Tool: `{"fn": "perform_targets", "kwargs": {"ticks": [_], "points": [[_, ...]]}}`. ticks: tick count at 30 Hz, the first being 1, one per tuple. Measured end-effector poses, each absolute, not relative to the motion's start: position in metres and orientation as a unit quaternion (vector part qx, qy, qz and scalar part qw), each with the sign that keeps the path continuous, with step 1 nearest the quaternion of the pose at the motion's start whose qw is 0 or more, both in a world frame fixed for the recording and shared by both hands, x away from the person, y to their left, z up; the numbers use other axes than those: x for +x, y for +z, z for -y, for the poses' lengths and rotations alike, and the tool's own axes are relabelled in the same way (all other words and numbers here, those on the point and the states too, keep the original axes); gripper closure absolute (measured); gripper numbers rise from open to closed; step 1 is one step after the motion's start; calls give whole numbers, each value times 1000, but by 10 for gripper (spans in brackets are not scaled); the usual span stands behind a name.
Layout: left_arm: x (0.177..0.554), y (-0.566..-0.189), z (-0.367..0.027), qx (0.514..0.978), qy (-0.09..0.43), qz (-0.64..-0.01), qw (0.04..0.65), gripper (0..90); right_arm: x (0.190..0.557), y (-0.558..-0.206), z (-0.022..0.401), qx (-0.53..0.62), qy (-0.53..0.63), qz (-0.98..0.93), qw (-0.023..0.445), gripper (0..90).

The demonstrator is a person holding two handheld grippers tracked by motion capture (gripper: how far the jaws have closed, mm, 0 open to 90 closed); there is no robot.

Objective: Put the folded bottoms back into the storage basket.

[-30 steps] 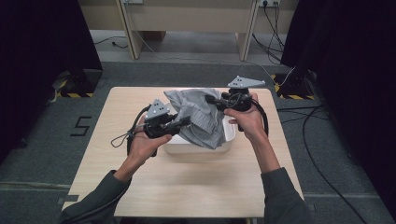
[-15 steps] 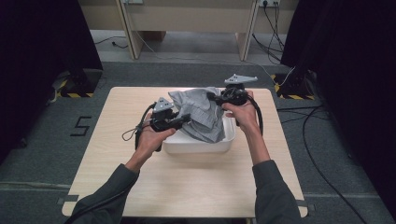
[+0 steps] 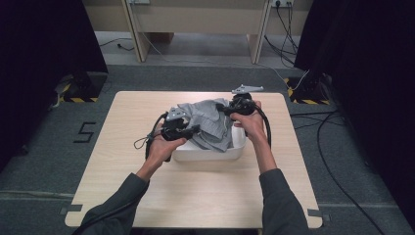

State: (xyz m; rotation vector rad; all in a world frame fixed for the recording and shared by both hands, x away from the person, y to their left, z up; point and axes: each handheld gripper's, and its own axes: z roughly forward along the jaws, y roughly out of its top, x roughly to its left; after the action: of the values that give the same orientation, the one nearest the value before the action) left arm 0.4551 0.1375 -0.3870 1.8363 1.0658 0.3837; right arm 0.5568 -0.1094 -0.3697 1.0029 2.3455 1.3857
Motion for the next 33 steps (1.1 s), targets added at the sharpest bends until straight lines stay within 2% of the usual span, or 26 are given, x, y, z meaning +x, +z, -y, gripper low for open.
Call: {"fn": "perform_targets", "kwargs": {"ticks": [22, 27, 28, 29, 30, 31, 33], "points": [[465, -411, -138, 776, 129, -458, 413, 682, 566, -400, 100, 360, 402, -832, 131, 684], [466, -412, -139, 778, 125, -465, 403, 612, 565, -401, 99, 365, 379, -841, 128, 653], [466, -413, -139, 782, 126, -463, 399, 610, 565, -403, 99, 365, 361, -848, 131, 601], [466, -413, -139, 782, 126, -463, 399, 597, 565, -403, 99, 365, 361, -848, 131, 601], [466, -414, -139, 783, 127, -463, 396, 580, 564, -405, 99, 379, 333, -853, 134, 555], [466, -414, -140, 779, 130, -469, 396, 562, 564, -407, 99, 371, 318, -860, 150, 550], [466, -413, -140, 777, 134, -470, 396, 537, 562, -408, 98, 367, 309, -864, 152, 539]]}}
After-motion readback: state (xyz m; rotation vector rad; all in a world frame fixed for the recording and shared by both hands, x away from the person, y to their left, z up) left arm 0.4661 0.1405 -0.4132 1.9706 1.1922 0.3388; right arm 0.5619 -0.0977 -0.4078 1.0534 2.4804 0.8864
